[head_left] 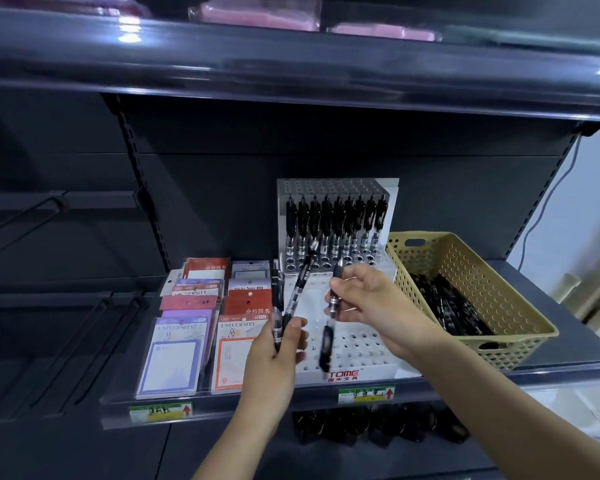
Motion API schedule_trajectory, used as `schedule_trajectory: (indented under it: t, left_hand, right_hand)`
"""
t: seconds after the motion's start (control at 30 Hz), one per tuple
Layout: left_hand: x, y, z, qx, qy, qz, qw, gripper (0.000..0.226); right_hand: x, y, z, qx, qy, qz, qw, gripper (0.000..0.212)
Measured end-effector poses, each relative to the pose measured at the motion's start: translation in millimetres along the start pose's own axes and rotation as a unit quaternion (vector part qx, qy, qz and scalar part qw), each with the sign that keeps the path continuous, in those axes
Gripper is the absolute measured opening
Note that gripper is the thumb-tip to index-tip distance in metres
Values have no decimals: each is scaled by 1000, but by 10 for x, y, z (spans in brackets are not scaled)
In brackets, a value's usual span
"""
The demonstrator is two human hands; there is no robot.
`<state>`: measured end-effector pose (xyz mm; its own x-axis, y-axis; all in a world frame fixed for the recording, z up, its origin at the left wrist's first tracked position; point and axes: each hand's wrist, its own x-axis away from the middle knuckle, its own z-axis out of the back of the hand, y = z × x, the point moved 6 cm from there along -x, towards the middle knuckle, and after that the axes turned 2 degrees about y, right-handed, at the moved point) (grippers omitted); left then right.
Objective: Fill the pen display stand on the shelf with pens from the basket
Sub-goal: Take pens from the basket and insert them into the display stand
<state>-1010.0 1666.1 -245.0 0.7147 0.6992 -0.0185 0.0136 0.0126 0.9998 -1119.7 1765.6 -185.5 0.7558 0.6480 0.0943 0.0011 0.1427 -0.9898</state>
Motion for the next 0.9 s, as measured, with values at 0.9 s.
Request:
schedule_trajectory:
  t: [0.9]
  left_hand:
    - [40, 86, 211, 152, 62, 73, 984, 18]
  right_hand:
    - [93, 16, 236, -26, 1, 8, 1000, 21]
